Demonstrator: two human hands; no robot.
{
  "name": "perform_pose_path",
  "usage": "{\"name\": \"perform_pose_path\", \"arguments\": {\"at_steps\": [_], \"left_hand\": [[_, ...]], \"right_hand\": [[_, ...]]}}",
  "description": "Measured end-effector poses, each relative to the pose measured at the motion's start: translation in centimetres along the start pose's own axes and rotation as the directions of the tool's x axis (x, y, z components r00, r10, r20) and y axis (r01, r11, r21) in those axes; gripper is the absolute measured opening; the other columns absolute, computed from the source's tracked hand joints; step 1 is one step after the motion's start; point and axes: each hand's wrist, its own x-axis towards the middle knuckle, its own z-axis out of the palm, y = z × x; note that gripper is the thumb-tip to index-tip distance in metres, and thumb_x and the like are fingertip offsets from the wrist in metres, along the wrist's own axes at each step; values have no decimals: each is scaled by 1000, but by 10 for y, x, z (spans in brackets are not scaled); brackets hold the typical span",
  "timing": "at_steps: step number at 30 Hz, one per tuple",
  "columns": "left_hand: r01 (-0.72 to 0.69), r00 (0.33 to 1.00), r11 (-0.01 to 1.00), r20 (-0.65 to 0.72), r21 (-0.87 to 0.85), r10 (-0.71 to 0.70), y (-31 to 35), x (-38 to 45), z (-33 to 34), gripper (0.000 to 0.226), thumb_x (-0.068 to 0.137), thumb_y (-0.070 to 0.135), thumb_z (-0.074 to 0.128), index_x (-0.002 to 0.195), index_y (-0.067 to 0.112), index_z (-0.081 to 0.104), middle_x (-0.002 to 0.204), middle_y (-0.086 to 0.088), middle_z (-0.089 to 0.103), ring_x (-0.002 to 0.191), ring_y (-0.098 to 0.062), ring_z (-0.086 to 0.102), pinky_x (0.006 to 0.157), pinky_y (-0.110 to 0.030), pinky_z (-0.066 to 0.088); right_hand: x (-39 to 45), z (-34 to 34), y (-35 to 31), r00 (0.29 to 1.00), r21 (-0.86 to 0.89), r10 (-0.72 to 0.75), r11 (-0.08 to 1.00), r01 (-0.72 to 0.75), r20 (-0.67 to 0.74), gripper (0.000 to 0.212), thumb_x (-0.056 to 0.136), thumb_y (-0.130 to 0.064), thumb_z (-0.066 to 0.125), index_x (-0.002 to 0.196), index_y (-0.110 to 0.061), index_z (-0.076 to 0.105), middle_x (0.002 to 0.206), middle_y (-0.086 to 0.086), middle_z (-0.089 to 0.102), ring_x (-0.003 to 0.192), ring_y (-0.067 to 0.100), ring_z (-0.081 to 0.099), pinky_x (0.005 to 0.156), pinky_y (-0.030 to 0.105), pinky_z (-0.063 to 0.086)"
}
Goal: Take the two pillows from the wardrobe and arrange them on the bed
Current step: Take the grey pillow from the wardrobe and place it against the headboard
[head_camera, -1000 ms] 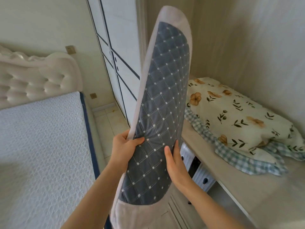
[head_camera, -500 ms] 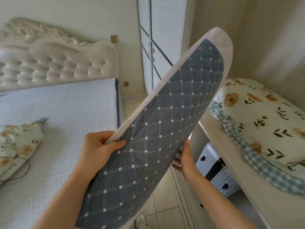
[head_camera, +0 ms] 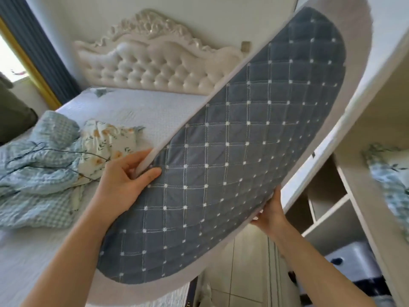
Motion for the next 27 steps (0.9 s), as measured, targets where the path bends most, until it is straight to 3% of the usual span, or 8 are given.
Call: {"name": "perform_pose_path", "arguments": {"at_steps": [2,5,7,10,14,20,27], "left_hand": [[-88,990,971,-86,222,109,0,9,-1,42,94,41,59,133,56,50,115,30,61,98,15,56,80,-20,45],[-95,978,821,-100,563,182,-1,21,9,76,86,76,33,153,44,19,140,8,44,116,-13,43,83,-37,40],[-41,988,770,-88,637,126,-5,33,19,104,70,92,29,156,38,5,147,-1,33,125,-24,38,92,-47,42],[79,995,809,-98,583,-27,-21,64,34,128,55,100,34,156,35,-9,150,0,24,137,-28,30,109,-50,34],[208,975,866,-171,455,-145,-46,122,49,135,47,103,38,154,37,-11,153,-5,22,140,-32,29,114,-51,30],[120,990,907,-116,404,-79,-70,212,77,105,56,94,46,146,63,-1,153,-8,23,137,-39,30,109,-59,33],[21,999,951,-38,309,-10,-104,305,136,94,64,86,54,146,64,12,155,6,8,145,-26,18,115,-49,25]], "right_hand": [[13,17,-8,997,-66,-42,997,47,68,80,63,-92,45,128,-46,53,123,-9,66,116,27,59,83,52,56],[34,42,-23,987,-157,-109,979,127,118,71,69,-88,43,123,-46,57,119,-10,68,110,21,64,78,44,58],[54,53,-34,985,-184,-157,968,169,75,69,76,-83,42,130,-42,50,123,-6,65,109,19,64,79,40,57],[84,61,-53,970,-307,-244,924,228,-14,76,80,-81,35,143,-40,26,133,-4,51,114,21,55,97,49,48],[117,81,-81,916,-471,-402,806,358,8,75,78,-82,34,142,-45,19,139,-3,44,121,23,51,103,54,43],[163,104,-112,827,-509,-562,719,473,-24,61,91,-59,44,144,-35,24,138,-5,44,125,18,48,105,46,44],[232,100,-153,743,-663,-669,564,492,-18,85,89,-50,58,154,-28,7,160,-10,15,145,9,16,120,40,19]]}}
